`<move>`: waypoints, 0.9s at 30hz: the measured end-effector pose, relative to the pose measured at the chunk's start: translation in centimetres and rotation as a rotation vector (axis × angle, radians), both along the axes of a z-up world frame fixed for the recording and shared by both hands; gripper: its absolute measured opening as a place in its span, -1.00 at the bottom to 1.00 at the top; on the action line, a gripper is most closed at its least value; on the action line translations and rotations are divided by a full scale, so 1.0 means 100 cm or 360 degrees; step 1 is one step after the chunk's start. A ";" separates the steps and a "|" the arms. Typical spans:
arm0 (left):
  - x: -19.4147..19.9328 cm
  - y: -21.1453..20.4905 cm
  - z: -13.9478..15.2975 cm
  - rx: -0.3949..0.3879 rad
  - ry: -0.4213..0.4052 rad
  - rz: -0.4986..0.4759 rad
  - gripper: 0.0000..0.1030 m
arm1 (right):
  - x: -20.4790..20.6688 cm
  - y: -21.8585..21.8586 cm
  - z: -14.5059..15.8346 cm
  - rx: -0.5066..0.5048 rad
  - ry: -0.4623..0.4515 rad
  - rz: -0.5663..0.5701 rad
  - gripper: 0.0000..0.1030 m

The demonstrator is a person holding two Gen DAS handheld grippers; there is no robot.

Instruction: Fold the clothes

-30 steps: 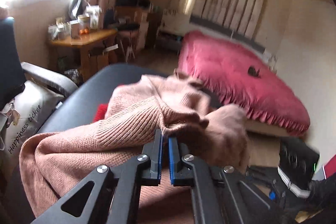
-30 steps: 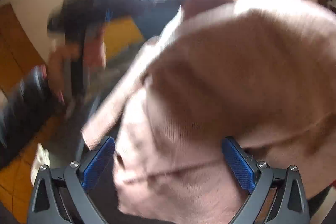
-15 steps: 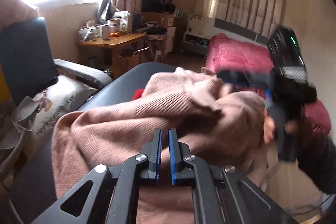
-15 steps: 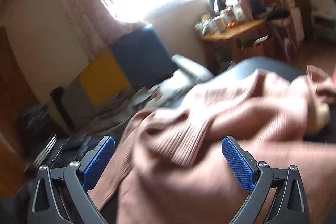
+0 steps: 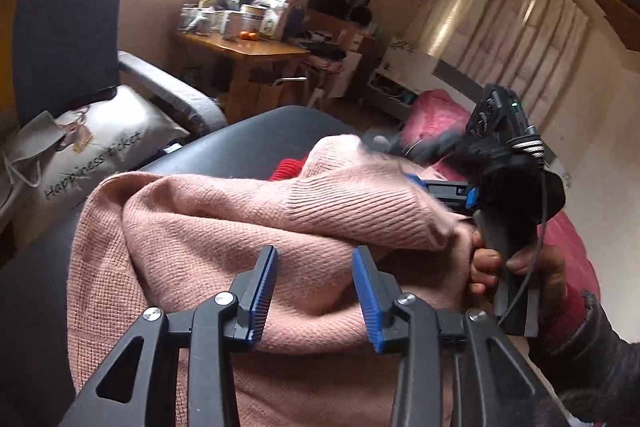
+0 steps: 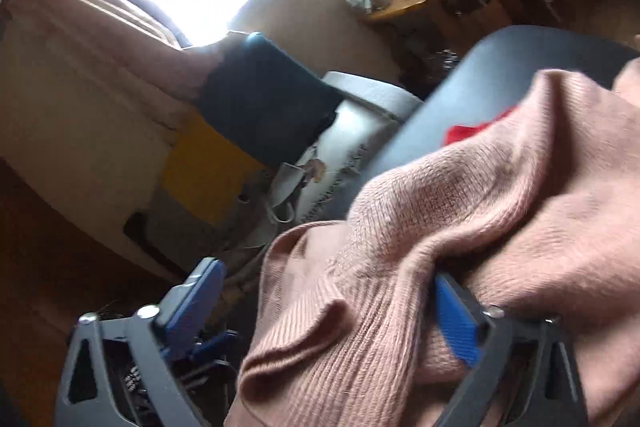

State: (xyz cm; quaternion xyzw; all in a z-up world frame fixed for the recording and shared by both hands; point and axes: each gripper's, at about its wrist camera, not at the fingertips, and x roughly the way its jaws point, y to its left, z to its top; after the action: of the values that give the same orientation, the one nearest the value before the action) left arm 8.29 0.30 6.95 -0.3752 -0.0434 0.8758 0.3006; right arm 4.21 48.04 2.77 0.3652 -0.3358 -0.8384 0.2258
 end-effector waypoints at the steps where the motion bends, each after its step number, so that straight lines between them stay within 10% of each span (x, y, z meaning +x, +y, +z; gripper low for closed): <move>1: 0.002 0.002 0.001 -0.0071 0.0052 0.0021 -0.25 | -0.005 -0.001 -0.005 0.0027 -0.0032 -0.0008 -0.29; 2: 0.006 0.006 0.005 -0.0202 0.0152 0.0004 -0.25 | -0.008 0.000 -0.012 0.0021 -0.0059 -0.0014 -0.73; 13: 0.009 0.067 0.010 -0.0827 0.0489 -0.0538 -0.25 | 0.072 0.023 -0.026 -0.0733 0.0314 0.0418 -0.79; 27: 0.000 0.148 -0.038 -0.1390 0.0541 -0.1252 -0.24 | 0.067 0.024 -0.060 -0.0509 0.0299 0.0377 -0.79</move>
State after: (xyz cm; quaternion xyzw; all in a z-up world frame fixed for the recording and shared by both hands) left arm 8.32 15.13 3.19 -0.3066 0.5101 0.6836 0.4224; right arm 10.96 50.41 -3.18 0.2820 -0.3968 -0.7723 0.4081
